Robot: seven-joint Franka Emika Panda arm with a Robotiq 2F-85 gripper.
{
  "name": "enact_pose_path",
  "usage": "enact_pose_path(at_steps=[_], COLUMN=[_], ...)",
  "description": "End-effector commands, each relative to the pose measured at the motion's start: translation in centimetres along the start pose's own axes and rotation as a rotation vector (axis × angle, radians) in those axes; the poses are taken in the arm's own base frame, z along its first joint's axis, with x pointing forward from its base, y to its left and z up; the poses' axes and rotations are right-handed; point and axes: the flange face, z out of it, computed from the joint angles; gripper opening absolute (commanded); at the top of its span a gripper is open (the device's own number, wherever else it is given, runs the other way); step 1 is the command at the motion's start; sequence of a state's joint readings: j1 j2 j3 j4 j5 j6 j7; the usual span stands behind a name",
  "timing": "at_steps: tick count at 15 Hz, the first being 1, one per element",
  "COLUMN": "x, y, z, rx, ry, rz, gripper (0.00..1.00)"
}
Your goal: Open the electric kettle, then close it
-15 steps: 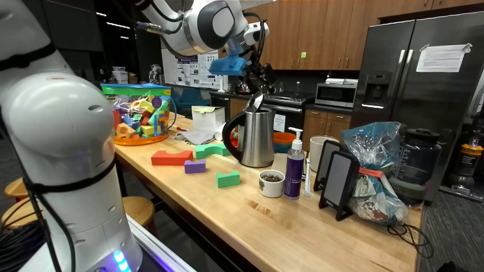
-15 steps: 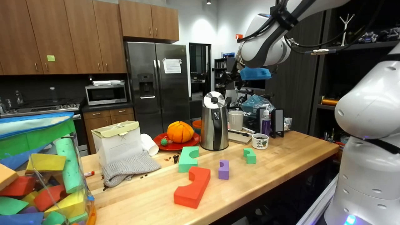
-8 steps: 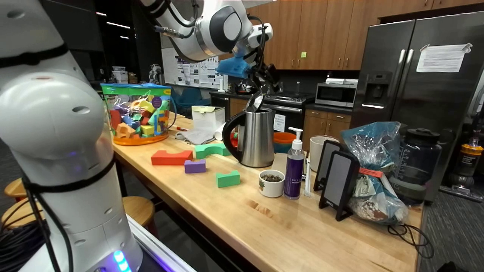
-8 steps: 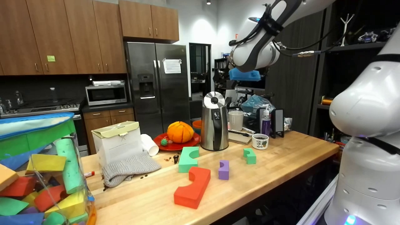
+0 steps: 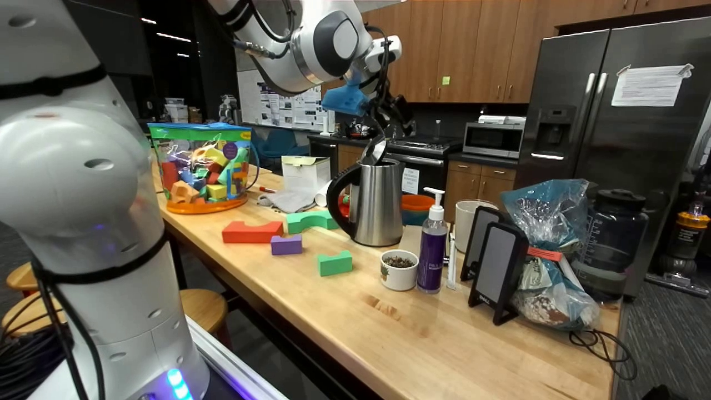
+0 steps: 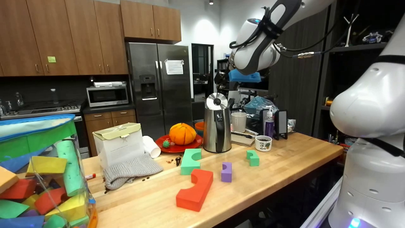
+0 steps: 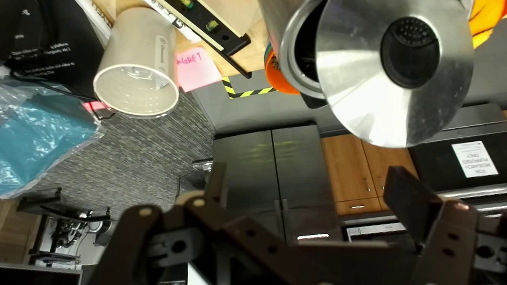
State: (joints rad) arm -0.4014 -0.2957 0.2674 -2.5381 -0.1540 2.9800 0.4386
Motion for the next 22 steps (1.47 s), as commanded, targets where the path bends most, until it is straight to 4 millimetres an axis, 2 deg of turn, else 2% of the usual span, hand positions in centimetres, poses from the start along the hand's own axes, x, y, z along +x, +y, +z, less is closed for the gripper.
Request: enact_pose_path(at_steps=[1, 6, 9, 18, 22], x=[-0.3, -1.0, -1.3, -2.4, -1.8], y=[-0.7, -2.0, -2.2, -1.4, -1.2], z=[-0.5, -2.6, -3.1, -1.6, -0.9], rx=[-0.01, -0.012, -0.019, -0.039, -0.045], ry=[0.009, 0.045, 0.05, -0.007, -0.019], rz=[-0.019, -0.053, -0.062, -0.061, -0.057], gripper=[1.0, 1.0, 1.0, 1.0, 1.0])
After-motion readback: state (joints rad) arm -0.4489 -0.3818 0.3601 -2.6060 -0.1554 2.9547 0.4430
